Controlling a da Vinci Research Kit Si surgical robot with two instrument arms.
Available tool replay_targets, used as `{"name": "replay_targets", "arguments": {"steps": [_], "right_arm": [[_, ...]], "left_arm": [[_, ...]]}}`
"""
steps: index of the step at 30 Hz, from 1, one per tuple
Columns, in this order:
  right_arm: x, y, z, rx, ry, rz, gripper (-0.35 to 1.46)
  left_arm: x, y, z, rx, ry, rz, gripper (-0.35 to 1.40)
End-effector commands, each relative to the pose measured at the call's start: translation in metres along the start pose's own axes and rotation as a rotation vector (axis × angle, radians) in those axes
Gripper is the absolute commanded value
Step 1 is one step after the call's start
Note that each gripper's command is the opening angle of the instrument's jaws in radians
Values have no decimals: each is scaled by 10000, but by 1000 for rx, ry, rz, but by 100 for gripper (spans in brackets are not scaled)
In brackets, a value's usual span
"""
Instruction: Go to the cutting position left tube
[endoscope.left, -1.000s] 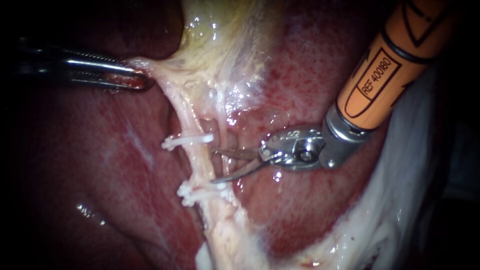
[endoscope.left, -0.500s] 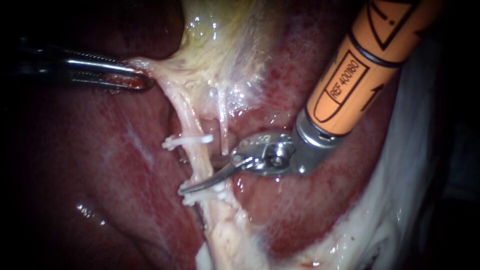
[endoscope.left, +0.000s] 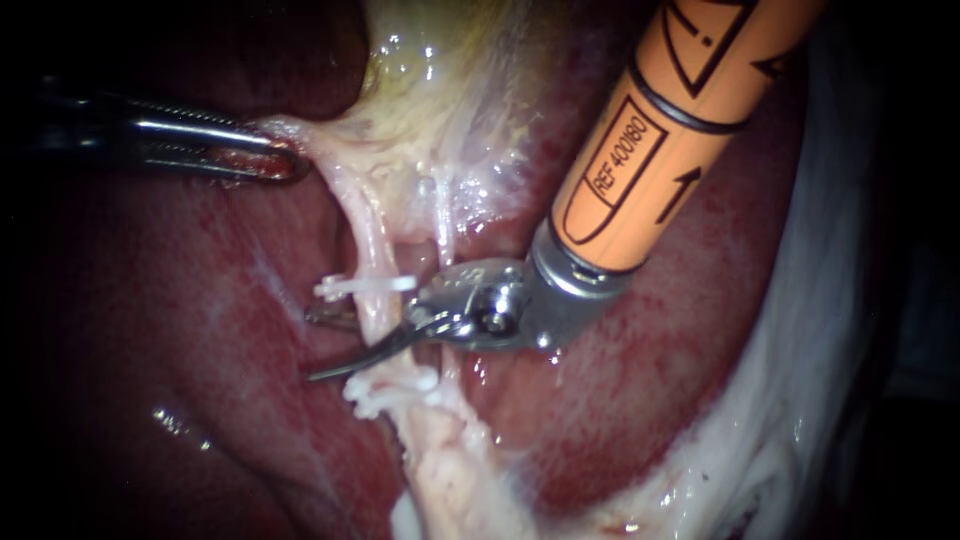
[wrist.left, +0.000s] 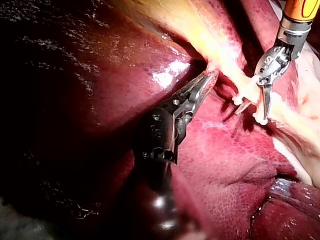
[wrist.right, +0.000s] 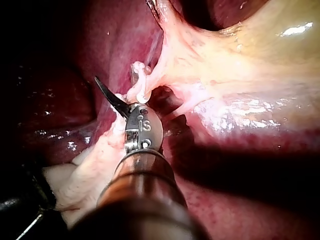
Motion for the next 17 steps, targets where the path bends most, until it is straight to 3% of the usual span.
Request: {"name": "replay_targets", "arguments": {"steps": [1, 9, 17], "right_arm": [[4, -5, -1, 5, 3, -1, 143], [26, -33, -2, 29, 23, 5, 143], [28, -33, -4, 30, 24, 12, 143]], "left_arm": [[0, 0, 0, 0, 0, 0, -35], [0, 0, 0, 0, 0, 0, -35], [-1, 0, 0, -3, -1, 1, -35]]}}
